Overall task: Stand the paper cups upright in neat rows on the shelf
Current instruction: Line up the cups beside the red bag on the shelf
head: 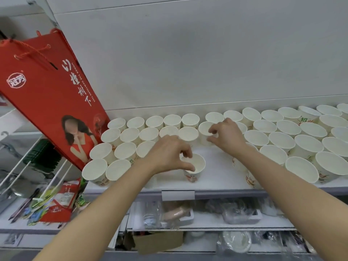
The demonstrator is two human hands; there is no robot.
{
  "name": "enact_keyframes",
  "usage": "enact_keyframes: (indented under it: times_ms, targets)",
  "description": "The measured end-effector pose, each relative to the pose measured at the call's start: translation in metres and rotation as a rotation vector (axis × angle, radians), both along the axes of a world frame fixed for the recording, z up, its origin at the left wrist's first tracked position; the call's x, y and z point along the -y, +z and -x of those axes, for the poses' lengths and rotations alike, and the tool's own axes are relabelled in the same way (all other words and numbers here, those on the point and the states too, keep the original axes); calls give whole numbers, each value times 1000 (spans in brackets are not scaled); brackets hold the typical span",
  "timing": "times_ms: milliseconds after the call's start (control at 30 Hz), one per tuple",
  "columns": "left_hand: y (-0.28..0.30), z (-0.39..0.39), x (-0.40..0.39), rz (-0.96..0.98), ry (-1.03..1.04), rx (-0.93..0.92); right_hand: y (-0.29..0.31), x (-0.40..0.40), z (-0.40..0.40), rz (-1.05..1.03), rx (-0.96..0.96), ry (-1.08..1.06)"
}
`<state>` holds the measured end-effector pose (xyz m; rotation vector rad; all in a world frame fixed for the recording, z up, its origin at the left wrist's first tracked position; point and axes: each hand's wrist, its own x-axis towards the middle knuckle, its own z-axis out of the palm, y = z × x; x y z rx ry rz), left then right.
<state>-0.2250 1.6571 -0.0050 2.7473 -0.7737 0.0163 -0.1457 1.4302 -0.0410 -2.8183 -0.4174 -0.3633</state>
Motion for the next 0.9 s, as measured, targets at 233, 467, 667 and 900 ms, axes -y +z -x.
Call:
enact_keyframes:
  times_ms: [233,467,667,900]
  targets:
    - [-15,17,14,-58,83,43,1,1,0,134,9,42]
    - [-15,44,21,-168,123,128,12,6,48,-101,61,147]
    - [-2,53,5,-138,365,220,7,5,88,-222,-5,238]
    - [2,33,-6,-205,419,176,9,-8,88,-219,-25,196]
